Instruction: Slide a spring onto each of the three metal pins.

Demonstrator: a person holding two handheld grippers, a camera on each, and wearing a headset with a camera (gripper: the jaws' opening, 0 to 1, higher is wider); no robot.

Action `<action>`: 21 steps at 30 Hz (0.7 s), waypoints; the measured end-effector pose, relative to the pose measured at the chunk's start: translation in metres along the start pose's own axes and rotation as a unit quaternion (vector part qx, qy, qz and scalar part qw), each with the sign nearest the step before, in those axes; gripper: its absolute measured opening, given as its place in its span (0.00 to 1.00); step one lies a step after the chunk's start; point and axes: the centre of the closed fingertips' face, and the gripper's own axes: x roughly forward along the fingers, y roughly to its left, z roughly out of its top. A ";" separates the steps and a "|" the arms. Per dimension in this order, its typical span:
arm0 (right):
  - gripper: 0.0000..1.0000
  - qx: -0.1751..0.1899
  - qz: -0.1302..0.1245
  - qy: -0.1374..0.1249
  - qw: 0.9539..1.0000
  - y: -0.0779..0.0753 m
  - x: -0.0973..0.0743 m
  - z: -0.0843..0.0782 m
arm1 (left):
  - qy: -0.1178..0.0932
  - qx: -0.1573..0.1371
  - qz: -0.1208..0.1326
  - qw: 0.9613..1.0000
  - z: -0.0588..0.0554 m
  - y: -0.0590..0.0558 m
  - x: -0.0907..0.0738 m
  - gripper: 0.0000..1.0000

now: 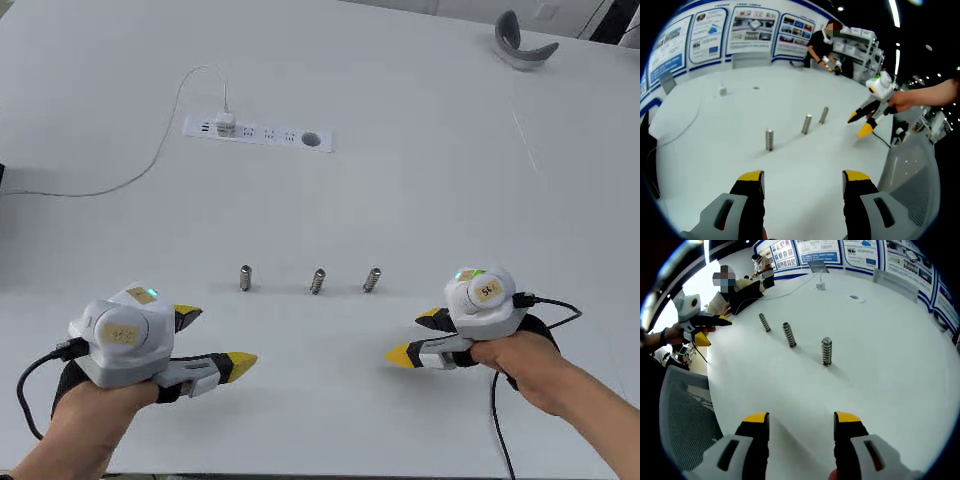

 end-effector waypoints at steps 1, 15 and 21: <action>0.54 0.004 -0.001 -0.004 1.000 0.001 -0.001 0.000 | 0.000 0.000 0.000 1.000 0.000 0.001 0.000 0.64; 0.63 0.052 -0.021 -0.092 0.994 0.019 -0.015 0.018 | -0.003 0.002 0.004 1.000 0.000 0.006 -0.006 0.66; 0.66 0.079 -0.023 -0.138 0.987 0.024 -0.019 0.032 | -0.009 0.000 0.012 1.000 -0.001 0.010 -0.011 0.68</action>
